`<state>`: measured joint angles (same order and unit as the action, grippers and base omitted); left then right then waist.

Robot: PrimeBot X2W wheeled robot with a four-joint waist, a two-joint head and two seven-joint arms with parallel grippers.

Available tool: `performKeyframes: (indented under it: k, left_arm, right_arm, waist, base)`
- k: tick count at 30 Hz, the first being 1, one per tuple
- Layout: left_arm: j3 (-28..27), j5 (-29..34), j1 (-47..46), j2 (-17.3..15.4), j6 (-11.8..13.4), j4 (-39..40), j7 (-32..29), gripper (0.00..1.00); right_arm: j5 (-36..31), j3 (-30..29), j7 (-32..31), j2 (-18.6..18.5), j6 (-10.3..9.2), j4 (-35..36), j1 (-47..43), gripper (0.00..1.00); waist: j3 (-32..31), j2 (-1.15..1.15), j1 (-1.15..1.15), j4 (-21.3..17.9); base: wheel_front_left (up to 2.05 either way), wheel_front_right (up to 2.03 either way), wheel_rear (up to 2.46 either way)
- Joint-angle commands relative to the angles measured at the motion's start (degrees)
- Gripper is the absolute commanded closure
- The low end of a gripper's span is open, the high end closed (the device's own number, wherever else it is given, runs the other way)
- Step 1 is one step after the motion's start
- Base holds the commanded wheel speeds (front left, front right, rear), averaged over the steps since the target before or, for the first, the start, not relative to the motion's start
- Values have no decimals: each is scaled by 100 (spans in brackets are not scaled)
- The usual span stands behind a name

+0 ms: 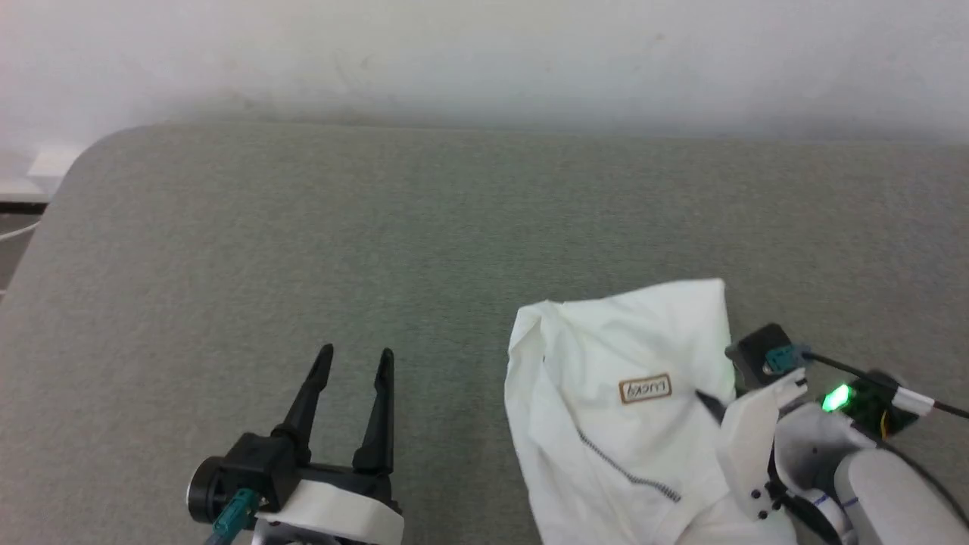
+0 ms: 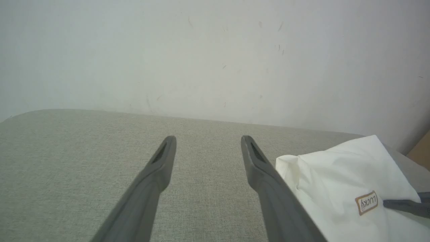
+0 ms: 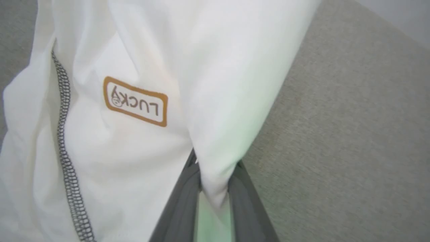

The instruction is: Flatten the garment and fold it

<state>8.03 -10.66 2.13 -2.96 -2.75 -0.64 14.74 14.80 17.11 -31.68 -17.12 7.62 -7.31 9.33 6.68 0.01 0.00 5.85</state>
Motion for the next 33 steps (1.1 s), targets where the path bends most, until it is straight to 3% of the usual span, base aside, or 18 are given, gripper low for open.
performKeyframes:
  k: [1, 9, 16, 23, 33]
  left_arm:
    - [50, -51, -83, 8, 0, -21, 26, 0]
    - [387, -201, -630, 8, 88, -69, 26, 0]
    - [378, 10, -1115, 8, 4, -106, 26, 0]
    - [423, 261, -1602, 8, -148, -120, 26, 0]
    - [531, 419, -1988, 8, -219, -72, 26, 0]
  right_arm:
    - [-130, 90, -7, -164, -13, 85, 195, 100]
    - [-109, 1076, -476, -1712, -13, 316, 1086, 100]
    - [3, 1469, 38, -2818, -13, -189, 1849, 100]
    - [-12, 1409, 1023, -3276, -13, -1335, 2326, 100]
    - [-119, 662, 2263, -3249, -13, -3148, 2772, 100]
  waist:
    - [52, -1, 0, -456]
    - [447, -1, 0, -1531]
    - [1108, -1, 0, -2174]
    - [1840, -1, 0, -2216]
    - [2415, -1, 0, -1921]
  base:
    - [0, 0, 0]
    - [0, 0, 0]
    - [0, 0, 0]
    - [0, 0, 0]
    - [0, 0, 0]
